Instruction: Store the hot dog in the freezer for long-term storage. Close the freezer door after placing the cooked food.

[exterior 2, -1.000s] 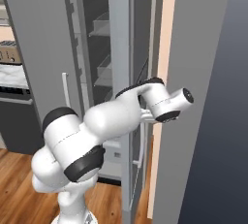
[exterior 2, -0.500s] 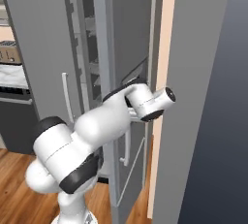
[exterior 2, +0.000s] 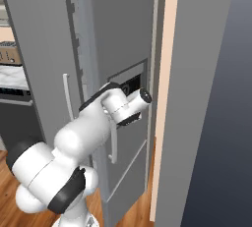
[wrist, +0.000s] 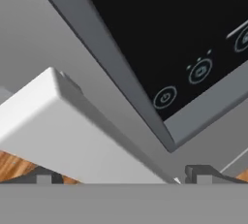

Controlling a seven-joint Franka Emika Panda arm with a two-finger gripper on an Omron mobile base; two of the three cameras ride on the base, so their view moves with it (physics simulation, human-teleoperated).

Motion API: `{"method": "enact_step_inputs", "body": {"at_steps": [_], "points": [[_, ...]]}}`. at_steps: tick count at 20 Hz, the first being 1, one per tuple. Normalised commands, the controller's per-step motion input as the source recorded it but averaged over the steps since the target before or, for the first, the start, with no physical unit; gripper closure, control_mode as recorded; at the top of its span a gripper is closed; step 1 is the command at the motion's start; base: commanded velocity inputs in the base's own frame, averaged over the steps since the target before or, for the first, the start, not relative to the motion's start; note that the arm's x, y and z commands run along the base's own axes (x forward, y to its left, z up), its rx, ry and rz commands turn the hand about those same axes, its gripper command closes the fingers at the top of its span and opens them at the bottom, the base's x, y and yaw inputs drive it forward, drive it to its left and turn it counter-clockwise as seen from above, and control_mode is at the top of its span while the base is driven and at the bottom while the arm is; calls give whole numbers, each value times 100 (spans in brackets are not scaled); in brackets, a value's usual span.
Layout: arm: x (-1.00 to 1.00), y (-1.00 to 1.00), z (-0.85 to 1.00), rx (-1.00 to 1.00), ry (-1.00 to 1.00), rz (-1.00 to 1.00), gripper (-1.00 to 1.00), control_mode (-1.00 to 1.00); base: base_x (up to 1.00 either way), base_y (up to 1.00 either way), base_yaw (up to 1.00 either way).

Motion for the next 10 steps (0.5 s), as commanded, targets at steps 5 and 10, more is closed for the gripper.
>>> {"method": "enact_step_inputs", "body": {"at_steps": [5, 10], "points": [[29, 45, 0, -3, 2, -13, -100, -100, 0, 0, 0], [29, 36, 0, -5, 5, -10, -100, -100, 0, 0, 0]]}}
